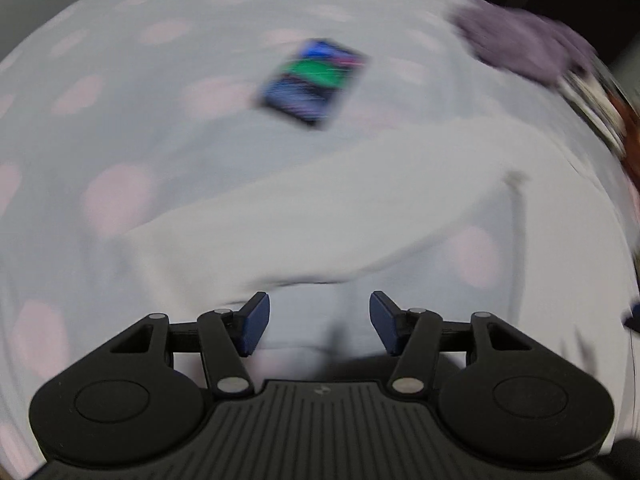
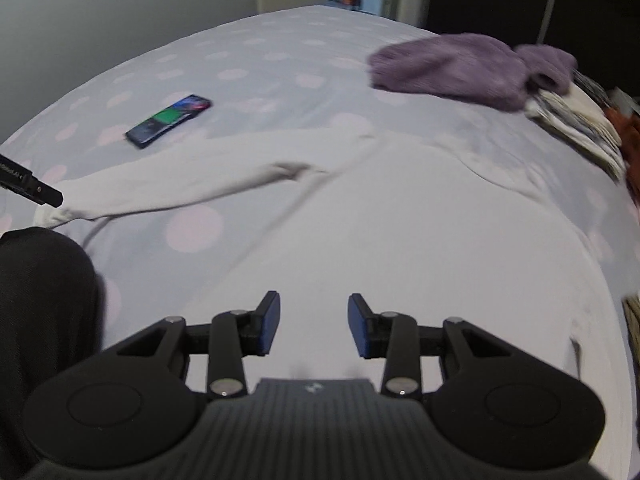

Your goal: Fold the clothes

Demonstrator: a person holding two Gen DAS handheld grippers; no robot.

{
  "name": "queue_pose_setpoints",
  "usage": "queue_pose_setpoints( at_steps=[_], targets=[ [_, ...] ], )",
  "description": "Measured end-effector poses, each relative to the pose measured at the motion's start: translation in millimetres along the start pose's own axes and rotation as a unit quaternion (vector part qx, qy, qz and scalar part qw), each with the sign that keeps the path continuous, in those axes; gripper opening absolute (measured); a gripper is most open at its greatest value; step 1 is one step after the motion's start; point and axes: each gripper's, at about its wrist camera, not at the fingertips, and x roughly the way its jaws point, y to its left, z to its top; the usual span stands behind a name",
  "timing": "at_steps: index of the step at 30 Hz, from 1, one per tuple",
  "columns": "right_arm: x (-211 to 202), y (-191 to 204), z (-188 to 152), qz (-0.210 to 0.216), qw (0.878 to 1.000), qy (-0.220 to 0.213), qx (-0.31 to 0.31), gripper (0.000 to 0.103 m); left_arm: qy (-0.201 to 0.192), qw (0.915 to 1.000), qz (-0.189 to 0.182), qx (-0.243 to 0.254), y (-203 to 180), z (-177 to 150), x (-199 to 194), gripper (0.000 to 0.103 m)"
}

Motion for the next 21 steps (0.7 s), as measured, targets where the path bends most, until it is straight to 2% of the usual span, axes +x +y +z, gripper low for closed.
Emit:
queue_pose_setpoints(
  at_steps=[3,7,10,13,14,16,17,18,21],
  targets=[
    [9.9,10.0,1.6,0.010,1.000,0.012,-0.016,0.041,-0.011,0.9986,0.023,-0.046,39.0,-3.9,9.6,0.047],
    [7.5,4.1,-16.0,0.001,0.999,0.042,-0.027,0.041,-0.026,0.9924,0.053,-0.108,91.0,-9.1,22.3,0.046],
    [12.0,-6.6,-28.0,-0.012,0.998,0.060,-0.023,0.041,-0.035,0.9892,0.069,-0.124,104.8,-19.0,18.2,0.046],
    [9.7,-21.2,-37.7,-0.024,0.997,0.068,-0.006,0.041,-0.024,0.9895,0.069,-0.125,117.2,-24.3,24.4,0.045],
    [6.9,-26.1,-41.2,-0.027,0.997,0.071,0.001,0.041,-0.018,0.9896,0.069,-0.125,119.4,-24.1,30.7,0.042],
    [6.1,-33.0,-45.7,-0.031,0.997,0.076,0.010,0.041,-0.028,0.9894,0.068,-0.125,119.5,-24.5,30.3,0.029],
    [5.8,-35.9,-47.7,-0.033,0.996,0.078,0.014,0.041,-0.033,0.9893,0.068,-0.125,119.5,-24.7,29.7,0.009],
    [5.6,-37.6,-49.4,-0.035,0.996,0.079,0.014,0.041,-0.037,0.9898,0.058,-0.125,119.5,-25.7,23.3,0.006],
    [4.1,-40.7,-53.3,-0.036,0.996,0.080,0.017,0.041,-0.046,0.9914,0.061,-0.106,110.1,-22.0,14.3,0.005]
  ],
)
